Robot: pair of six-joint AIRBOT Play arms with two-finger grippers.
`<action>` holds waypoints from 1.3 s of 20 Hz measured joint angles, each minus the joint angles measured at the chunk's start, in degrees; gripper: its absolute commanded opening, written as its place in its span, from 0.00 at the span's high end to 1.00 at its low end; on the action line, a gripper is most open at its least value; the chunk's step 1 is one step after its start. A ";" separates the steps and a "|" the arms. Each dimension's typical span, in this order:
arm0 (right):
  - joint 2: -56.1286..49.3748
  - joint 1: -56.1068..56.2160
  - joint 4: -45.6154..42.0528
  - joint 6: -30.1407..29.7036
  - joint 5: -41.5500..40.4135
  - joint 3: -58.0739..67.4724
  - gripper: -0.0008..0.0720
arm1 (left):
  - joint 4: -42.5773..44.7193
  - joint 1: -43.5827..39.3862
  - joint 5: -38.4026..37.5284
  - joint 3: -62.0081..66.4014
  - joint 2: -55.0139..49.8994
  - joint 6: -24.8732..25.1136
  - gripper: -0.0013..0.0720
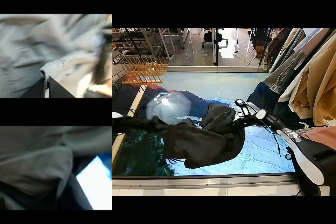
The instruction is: Fold the clothes and pants, and hang the long-sleeved shirts on hangers.
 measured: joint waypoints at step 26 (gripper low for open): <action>57.55 -8.48 -16.15 45.99 30.25 -27.78 0.40 | 1.70 38.99 10.88 22.99 8.76 -4.57 0.97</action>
